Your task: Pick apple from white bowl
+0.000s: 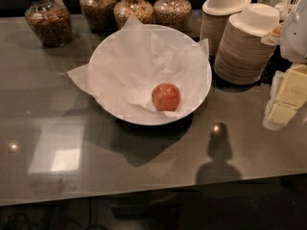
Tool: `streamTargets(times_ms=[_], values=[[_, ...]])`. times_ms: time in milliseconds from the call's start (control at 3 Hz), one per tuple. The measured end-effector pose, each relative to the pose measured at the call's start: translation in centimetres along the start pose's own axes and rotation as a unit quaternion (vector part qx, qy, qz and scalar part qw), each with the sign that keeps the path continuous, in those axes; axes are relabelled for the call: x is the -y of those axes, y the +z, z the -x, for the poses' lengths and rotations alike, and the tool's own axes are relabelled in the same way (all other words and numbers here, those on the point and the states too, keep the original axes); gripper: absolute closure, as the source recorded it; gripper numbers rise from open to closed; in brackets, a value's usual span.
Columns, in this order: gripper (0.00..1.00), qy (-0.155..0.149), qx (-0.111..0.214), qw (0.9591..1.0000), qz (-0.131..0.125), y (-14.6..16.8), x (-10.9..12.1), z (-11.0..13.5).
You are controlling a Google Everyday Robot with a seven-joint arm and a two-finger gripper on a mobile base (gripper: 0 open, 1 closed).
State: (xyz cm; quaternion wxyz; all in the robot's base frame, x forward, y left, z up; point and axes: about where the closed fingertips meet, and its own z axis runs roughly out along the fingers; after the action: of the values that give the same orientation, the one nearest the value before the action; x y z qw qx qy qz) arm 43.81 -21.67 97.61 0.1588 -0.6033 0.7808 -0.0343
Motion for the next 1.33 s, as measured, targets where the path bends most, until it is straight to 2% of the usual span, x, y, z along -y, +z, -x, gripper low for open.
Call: streamTargets(times_ms=[333, 667, 1000, 1333], values=[[0.00, 0.000, 0.000, 1.0000, 0.000, 0.0, 0.0, 0.0], [0.00, -0.010, 0.023, 0.9997, -0.003, 0.0, 0.7, 1.0], [0.00, -0.030, 0.088, 0.9957, -0.009, 0.4, 2.2, 3.6], [0.00, -0.064, 0.145, 0.9873, -0.010, 1.4, 3.1, 7.2]])
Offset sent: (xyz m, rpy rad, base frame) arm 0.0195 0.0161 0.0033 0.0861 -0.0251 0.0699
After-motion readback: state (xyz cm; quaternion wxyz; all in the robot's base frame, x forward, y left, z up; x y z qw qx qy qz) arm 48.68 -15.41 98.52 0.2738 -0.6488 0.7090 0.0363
